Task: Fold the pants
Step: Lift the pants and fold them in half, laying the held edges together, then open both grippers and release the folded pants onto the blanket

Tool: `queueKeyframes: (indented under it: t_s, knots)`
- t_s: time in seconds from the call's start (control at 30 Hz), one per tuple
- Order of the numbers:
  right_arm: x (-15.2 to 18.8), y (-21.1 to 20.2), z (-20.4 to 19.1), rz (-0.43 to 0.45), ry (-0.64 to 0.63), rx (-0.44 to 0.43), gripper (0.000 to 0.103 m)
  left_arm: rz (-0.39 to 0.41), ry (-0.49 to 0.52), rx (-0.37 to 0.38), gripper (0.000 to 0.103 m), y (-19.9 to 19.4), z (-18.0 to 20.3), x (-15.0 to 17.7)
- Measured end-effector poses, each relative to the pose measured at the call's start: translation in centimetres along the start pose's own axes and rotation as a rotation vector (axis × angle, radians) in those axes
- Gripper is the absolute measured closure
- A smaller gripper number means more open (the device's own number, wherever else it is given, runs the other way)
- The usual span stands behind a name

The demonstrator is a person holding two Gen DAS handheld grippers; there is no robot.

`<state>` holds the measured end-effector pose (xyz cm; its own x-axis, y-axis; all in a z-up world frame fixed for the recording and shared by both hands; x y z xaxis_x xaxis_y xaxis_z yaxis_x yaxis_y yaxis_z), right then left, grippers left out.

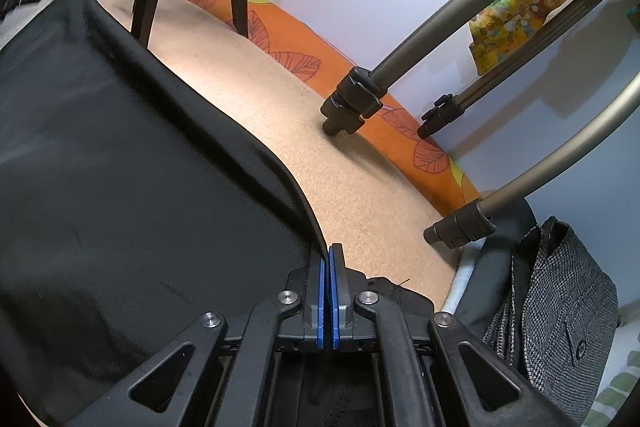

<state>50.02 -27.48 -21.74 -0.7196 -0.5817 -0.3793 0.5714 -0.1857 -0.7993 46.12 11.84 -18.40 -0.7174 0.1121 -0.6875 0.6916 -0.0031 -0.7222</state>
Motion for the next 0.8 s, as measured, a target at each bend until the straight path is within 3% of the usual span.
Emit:
queueKeyframes:
  t_s: [0.1,0.17,0.23,0.27,0.53,0.67,0.8]
  knots:
    - [0.0,0.1,0.2,0.0,0.007,-0.011,0.102,-0.004,0.03,0.029,0.05,-1.6,0.0,0.8]
    - [-0.1,-0.1,0.6,0.002,0.013,-0.011,0.092,-0.013,0.051,0.062,0.05,-2.9,0.4,2.0]
    - [-0.3,-1.1,1.2,0.025,0.031,-0.012,0.07,-0.022,0.062,0.088,0.05,-4.5,0.6,3.6]
    - [-0.4,-1.6,1.5,0.037,0.043,-0.009,0.067,-0.027,0.065,0.099,0.05,-4.9,0.8,4.4]
    - [0.9,-10.7,2.7,0.189,0.11,-0.057,0.049,-0.042,0.075,0.203,0.053,-9.3,4.5,10.2]
    - [2.5,-15.0,-1.5,0.243,0.05,-0.201,0.05,-0.052,0.126,0.262,0.053,-10.4,7.8,11.5]
    - [3.3,-17.3,-9.0,0.25,-0.065,-0.335,0.051,-0.061,0.166,0.293,0.057,-10.7,10.1,12.0]
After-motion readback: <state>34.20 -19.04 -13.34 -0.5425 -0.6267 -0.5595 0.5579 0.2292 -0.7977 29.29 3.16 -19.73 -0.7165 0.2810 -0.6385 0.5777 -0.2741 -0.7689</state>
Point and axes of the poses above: each gripper's, at about its wrist camera, not at the fingertips, and y roughly the way its jaws point, z to its right, x to its underside, the point moved 10 cm from there along y, roughly the way its jaws point, and after that the axes turned 5 degrees about x, right-handed, at the moved point
